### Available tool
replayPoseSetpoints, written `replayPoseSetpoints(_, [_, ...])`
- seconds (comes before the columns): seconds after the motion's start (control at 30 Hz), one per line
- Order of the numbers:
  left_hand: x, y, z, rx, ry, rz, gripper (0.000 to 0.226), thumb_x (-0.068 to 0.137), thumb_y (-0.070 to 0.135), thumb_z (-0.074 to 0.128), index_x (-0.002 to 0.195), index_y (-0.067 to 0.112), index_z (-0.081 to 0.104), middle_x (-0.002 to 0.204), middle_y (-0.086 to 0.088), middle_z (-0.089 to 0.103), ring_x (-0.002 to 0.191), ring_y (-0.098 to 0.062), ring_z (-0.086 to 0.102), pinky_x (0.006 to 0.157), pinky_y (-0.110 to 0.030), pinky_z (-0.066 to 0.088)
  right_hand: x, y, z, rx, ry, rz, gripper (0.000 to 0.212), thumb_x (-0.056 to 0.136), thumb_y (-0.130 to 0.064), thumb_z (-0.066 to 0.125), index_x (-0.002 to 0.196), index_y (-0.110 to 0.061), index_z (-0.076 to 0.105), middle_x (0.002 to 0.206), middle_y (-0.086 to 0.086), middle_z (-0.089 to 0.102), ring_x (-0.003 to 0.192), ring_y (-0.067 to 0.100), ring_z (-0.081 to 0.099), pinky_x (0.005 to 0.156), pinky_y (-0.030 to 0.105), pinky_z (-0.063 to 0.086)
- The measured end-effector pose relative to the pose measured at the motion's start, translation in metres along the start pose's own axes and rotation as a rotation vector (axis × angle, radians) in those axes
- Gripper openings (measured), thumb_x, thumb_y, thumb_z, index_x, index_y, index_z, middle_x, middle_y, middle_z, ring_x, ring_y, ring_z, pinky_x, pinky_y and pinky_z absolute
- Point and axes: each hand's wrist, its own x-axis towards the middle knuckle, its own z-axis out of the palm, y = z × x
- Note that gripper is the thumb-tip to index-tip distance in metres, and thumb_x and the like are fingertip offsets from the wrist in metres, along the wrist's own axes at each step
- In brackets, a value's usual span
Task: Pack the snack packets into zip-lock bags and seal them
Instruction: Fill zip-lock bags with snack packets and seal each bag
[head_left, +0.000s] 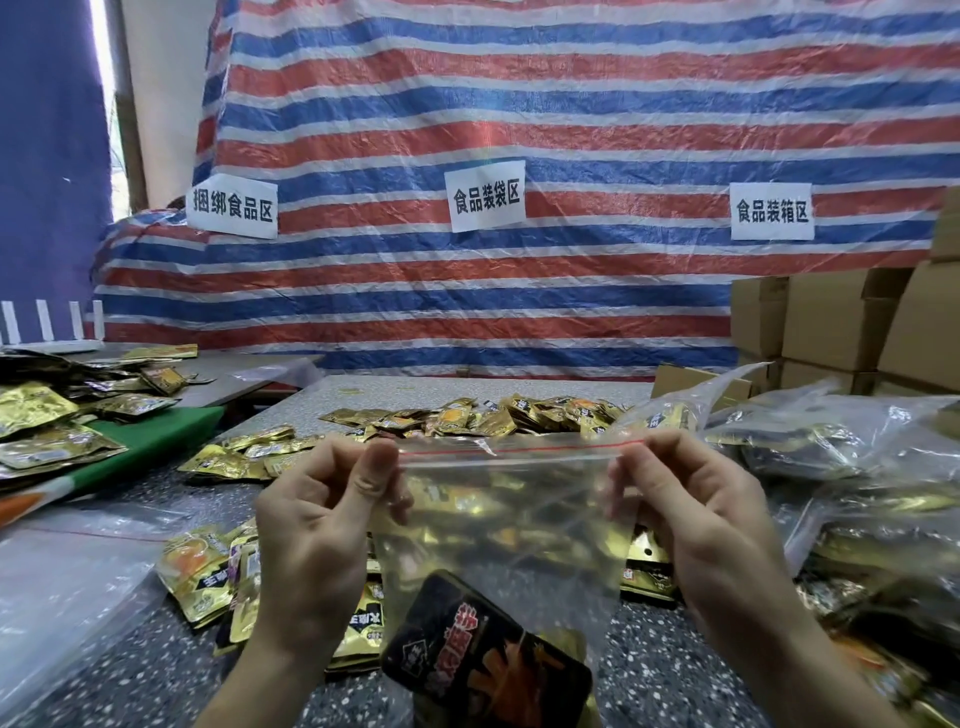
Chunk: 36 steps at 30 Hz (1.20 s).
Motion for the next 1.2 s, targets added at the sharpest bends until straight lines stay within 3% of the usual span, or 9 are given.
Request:
replayPoseSetpoints(0.1, [-0.004, 0.002, 0.003, 0.111, -0.058, 0.098, 0.023, 0.089, 0.019, 0.062, 0.070, 0.007, 0.060, 0.061, -0.002, 0.063, 0.054, -0.010, 0.059, 0.055, -0.018, 0.051, -0.002, -0.007, 0.001, -0.143, 0.063, -0.039, 0.023, 0.085, -0.032, 0.064, 0.091, -0.010, 0.069, 0.084, 0.003, 0.072, 0.080, 0.013, 0.068, 0.076, 0.025, 0.053])
replayPoseSetpoints(0.2, [-0.006, 0.005, 0.005, 0.173, -0.106, 0.142, 0.022, 0.090, 0.015, 0.063, 0.071, 0.005, 0.058, 0.064, 0.002, 0.064, 0.053, -0.006, 0.058, 0.054, -0.014, 0.050, 0.000, -0.024, 0.009, -0.502, 0.039, -0.222, 0.032, 0.082, -0.051, 0.066, 0.108, -0.033, 0.064, 0.104, -0.019, 0.068, 0.105, -0.004, 0.060, 0.091, 0.018, 0.044])
replayPoseSetpoints(0.27, [-0.007, 0.007, 0.006, 0.193, -0.120, 0.175, 0.028, 0.088, 0.028, 0.068, 0.071, 0.008, 0.059, 0.064, 0.007, 0.063, 0.054, -0.002, 0.058, 0.054, -0.011, 0.048, 0.005, -0.038, 0.024, -0.745, -0.105, -0.411, 0.038, 0.080, -0.057, 0.058, 0.112, -0.037, 0.063, 0.114, -0.027, 0.060, 0.117, -0.007, 0.050, 0.098, 0.011, 0.035])
replayPoseSetpoints(0.37, [-0.008, 0.009, 0.006, 0.242, -0.127, 0.202, 0.041, 0.089, 0.051, 0.062, 0.075, 0.012, 0.062, 0.066, 0.009, 0.063, 0.055, -0.003, 0.058, 0.053, -0.012, 0.046, 0.015, -0.052, 0.053, -0.905, -0.423, -0.460, 0.032, 0.084, -0.051, 0.063, 0.108, -0.031, 0.069, 0.114, -0.021, 0.062, 0.117, 0.000, 0.051, 0.102, 0.029, 0.043])
replayPoseSetpoints(0.53, [-0.006, 0.010, 0.004, 0.266, -0.144, 0.244, 0.034, 0.090, 0.056, 0.058, 0.078, 0.024, 0.062, 0.069, 0.010, 0.064, 0.056, -0.004, 0.059, 0.052, -0.014, 0.047, 0.034, -0.059, 0.071, -0.908, -0.734, -0.228, 0.018, 0.089, -0.036, 0.073, 0.101, -0.023, 0.075, 0.096, -0.013, 0.073, 0.088, -0.004, 0.063, 0.076, 0.014, 0.049])
replayPoseSetpoints(0.7, [-0.004, 0.008, 0.001, 0.280, -0.146, 0.284, 0.009, 0.089, 0.035, 0.062, 0.084, 0.028, 0.065, 0.076, 0.016, 0.065, 0.065, 0.000, 0.062, 0.059, -0.013, 0.048, 0.038, -0.058, 0.071, -0.836, -0.677, -0.204, 0.010, 0.081, -0.034, 0.081, 0.081, -0.026, 0.075, 0.078, -0.010, 0.071, 0.075, 0.004, 0.064, 0.069, 0.029, 0.053])
replayPoseSetpoints(0.83, [-0.001, 0.009, 0.001, 0.331, -0.185, 0.297, 0.021, 0.095, 0.050, 0.054, 0.089, 0.032, 0.062, 0.081, 0.017, 0.064, 0.073, -0.002, 0.062, 0.065, -0.014, 0.047, 0.037, -0.060, 0.073, -0.839, -0.680, -0.179, 0.012, 0.081, -0.038, 0.080, 0.076, -0.032, 0.070, 0.076, -0.006, 0.069, 0.073, 0.011, 0.061, 0.070, 0.041, 0.052])
replayPoseSetpoints(1.07, [-0.002, 0.007, 0.002, 0.316, -0.342, 0.283, 0.029, 0.101, 0.046, 0.045, 0.083, 0.027, 0.059, 0.074, 0.013, 0.055, 0.068, -0.015, 0.055, 0.060, -0.027, 0.043, 0.036, -0.059, 0.073, -0.799, -0.689, -0.137, 0.019, 0.085, -0.038, 0.077, 0.076, -0.026, 0.066, 0.072, 0.005, 0.067, 0.066, 0.018, 0.058, 0.064, 0.044, 0.048])
replayPoseSetpoints(1.2, [-0.004, 0.006, 0.002, 0.268, -0.344, 0.251, 0.023, 0.099, 0.033, 0.048, 0.083, 0.024, 0.062, 0.071, 0.011, 0.058, 0.065, -0.013, 0.056, 0.057, -0.029, 0.043, 0.036, -0.065, 0.068, -0.728, -0.749, -0.090, 0.013, 0.083, -0.028, 0.080, 0.078, -0.020, 0.071, 0.074, 0.005, 0.068, 0.066, 0.008, 0.054, 0.061, 0.032, 0.044])
